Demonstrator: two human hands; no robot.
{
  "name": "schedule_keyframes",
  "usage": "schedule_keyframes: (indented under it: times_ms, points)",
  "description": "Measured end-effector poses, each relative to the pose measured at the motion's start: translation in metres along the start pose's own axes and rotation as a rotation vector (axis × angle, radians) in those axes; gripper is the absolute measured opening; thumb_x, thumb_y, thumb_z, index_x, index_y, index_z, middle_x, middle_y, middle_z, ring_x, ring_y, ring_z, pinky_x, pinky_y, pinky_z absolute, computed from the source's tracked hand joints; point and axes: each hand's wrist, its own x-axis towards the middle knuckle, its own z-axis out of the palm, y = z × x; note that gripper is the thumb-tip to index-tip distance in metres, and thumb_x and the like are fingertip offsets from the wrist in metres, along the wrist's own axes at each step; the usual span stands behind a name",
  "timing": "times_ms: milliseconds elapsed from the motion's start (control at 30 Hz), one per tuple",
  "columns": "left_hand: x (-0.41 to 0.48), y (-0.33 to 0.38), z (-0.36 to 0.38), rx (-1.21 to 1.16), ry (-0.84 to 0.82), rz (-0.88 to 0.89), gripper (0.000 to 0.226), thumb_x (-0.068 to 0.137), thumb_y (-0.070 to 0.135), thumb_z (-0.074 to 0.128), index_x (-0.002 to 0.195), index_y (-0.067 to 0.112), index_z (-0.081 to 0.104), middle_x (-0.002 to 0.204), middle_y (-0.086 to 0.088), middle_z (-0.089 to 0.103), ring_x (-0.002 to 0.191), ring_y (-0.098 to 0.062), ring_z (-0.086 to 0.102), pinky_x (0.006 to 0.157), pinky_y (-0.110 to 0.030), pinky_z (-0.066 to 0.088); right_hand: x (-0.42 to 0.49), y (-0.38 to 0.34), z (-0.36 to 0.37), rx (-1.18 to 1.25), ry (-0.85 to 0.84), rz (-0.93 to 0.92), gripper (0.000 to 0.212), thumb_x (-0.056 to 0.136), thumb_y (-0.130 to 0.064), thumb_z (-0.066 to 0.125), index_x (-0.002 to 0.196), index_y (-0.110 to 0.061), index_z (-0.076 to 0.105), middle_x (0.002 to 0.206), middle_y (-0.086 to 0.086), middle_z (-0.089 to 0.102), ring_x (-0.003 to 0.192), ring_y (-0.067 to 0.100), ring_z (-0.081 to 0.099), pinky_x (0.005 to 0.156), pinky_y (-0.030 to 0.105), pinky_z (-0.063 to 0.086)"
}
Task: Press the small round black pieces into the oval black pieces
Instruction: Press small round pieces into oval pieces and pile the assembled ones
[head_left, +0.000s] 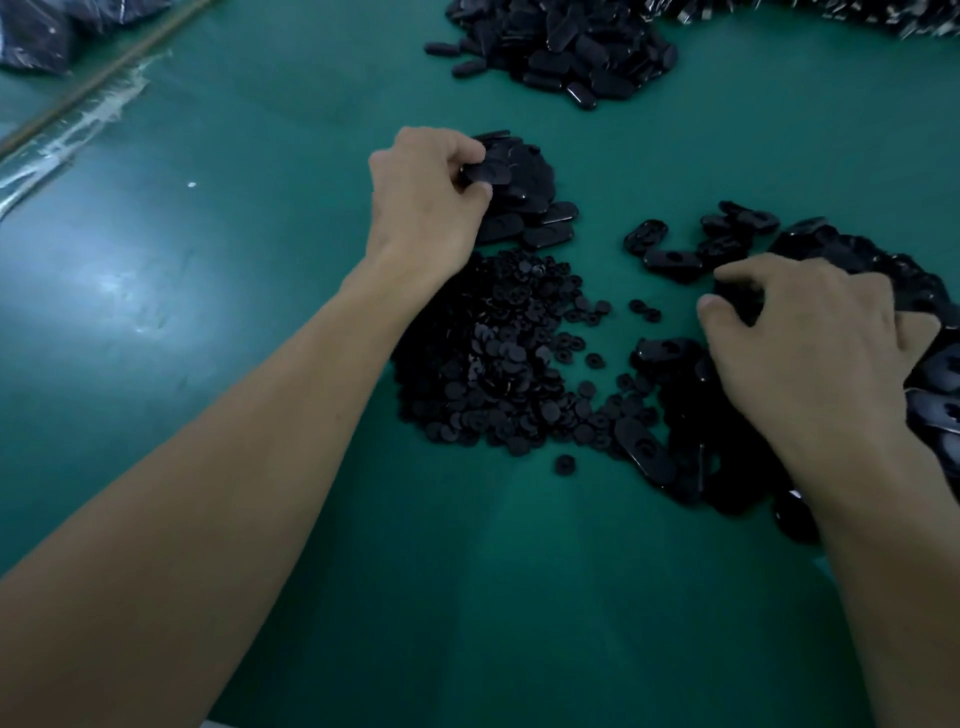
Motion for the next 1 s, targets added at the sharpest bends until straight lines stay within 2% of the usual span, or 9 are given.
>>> schedule_keyframes:
  times_ms: [133,233,300,400,500,600,733,1000]
  points:
    - [0.000,-0.002,0.002,0.041,-0.024,0.003,0.027,0.093,0.022,0.073,0.120,0.022,0.072,0.114,-0.001,0.068,0.102,-0.015,0.067,0.098,-0.031,0.055,0.002,0.002,0.002,0.027,0.047,-0.010,0.028,0.099,-0.045,0.054,0.115,-0.027,0.068,0.114,0.009,0.068,0.113,0.041,0.051,0.095,0.050,0.031]
    - [-0.002,0.000,0.002,0.063,-0.033,0.014,0.026,0.093,0.027,0.072,0.119,0.022,0.073,0.109,0.005,0.067,0.098,-0.012,0.065,0.097,-0.031,0.055,0.003,0.003,0.002,0.060,0.079,-0.027,0.024,0.099,-0.045,0.056,0.107,-0.025,0.068,0.108,0.008,0.068,0.108,0.040,0.056,0.095,0.051,0.035]
    - [-0.004,0.001,0.002,0.088,-0.033,0.031,0.027,0.094,0.029,0.071,0.119,0.021,0.074,0.101,0.008,0.064,0.094,-0.013,0.063,0.094,-0.031,0.055,0.005,0.004,0.003,0.069,0.084,-0.022,0.025,0.098,-0.046,0.057,0.111,-0.025,0.061,0.111,0.009,0.065,0.109,0.039,0.055,0.094,0.052,0.035]
    - [-0.007,0.006,-0.001,0.110,-0.032,0.069,0.026,0.094,0.030,0.069,0.117,0.018,0.074,0.096,0.009,0.061,0.096,-0.013,0.061,0.093,-0.031,0.053,0.005,0.004,0.003,0.046,0.050,-0.001,0.038,0.098,-0.047,0.055,0.131,-0.030,0.051,0.122,0.015,0.056,0.115,0.041,0.051,0.097,0.055,0.034]
    - [-0.010,0.012,-0.007,0.108,-0.067,0.098,0.018,0.093,0.028,0.068,0.109,0.022,0.074,0.101,0.013,0.064,0.103,-0.011,0.063,0.095,-0.033,0.054,0.005,0.003,0.003,-0.023,-0.002,-0.004,0.042,0.101,-0.046,0.049,0.141,-0.035,0.053,0.129,0.020,0.053,0.121,0.046,0.045,0.100,0.056,0.032]
    - [-0.017,0.018,-0.010,0.103,-0.115,0.127,0.004,0.093,0.027,0.068,0.095,0.028,0.072,0.098,0.015,0.067,0.091,-0.005,0.063,0.086,-0.029,0.056,0.004,0.004,0.002,-0.016,0.007,-0.012,0.035,0.102,-0.039,0.051,0.134,-0.030,0.063,0.126,0.020,0.058,0.118,0.047,0.046,0.099,0.054,0.033]
    - [-0.034,0.026,-0.009,-0.031,-0.128,0.181,0.009,0.092,0.021,0.069,0.087,0.028,0.071,0.081,0.020,0.067,0.072,0.006,0.062,0.070,-0.008,0.048,0.004,0.005,0.003,0.031,0.028,-0.004,0.028,0.100,-0.031,0.055,0.126,-0.028,0.067,0.121,0.013,0.066,0.116,0.045,0.051,0.100,0.052,0.034]
    - [-0.061,0.031,-0.011,-0.159,-0.093,0.301,0.010,0.089,0.018,0.072,0.080,0.021,0.074,0.063,0.012,0.065,0.055,0.001,0.057,0.056,-0.009,0.043,0.003,0.003,0.002,0.174,0.048,-0.010,0.036,0.096,-0.020,0.060,0.132,-0.022,0.060,0.113,0.007,0.069,0.118,0.041,0.055,0.104,0.053,0.039]
